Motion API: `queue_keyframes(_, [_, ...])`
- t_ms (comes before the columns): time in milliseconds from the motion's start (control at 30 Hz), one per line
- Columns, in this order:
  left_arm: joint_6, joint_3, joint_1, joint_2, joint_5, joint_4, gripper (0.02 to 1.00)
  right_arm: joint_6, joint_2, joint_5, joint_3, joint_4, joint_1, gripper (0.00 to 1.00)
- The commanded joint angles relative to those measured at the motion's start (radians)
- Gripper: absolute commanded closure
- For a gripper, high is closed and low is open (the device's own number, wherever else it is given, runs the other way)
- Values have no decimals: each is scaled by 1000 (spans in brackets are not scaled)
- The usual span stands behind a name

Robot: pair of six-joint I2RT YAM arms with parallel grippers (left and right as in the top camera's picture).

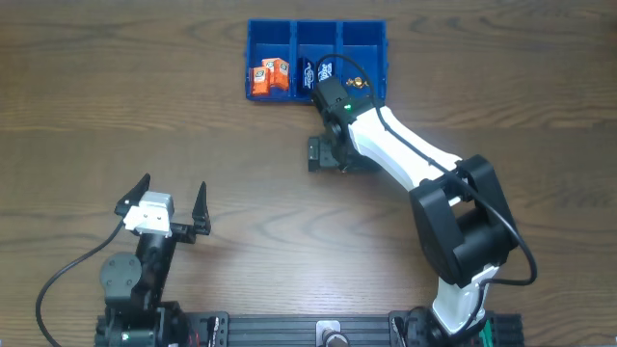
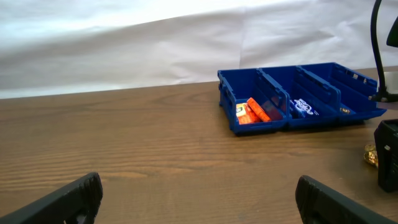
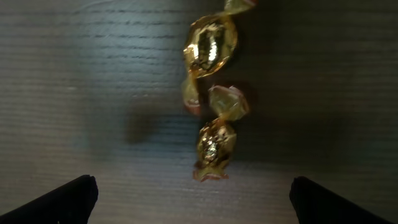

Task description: Sort Candies Into Trays

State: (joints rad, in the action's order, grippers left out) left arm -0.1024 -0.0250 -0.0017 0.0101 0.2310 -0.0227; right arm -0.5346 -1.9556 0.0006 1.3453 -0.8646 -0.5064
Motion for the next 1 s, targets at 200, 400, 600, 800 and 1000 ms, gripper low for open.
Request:
queue_keyframes(200, [-6,20,3,-6,22,-31,20,-16,-52,29,-4,34,18,12])
queue_keyframes(400, [-6,20,3,-6,21,-31,23,-16,-52,36,-18,43,19,200])
queue_keyframes(600, [-6,20,3,-6,21,-31,20,-19,-52,51,-37,52,21,356])
queue_keyframes(800, [-6,20,3,-6,21,-31,20,-19,-52,55,-37,59,25,470])
queue_keyframes(1000, [-6,20,3,-6,21,-31,20,-19,-52,77,-37,77,25,500])
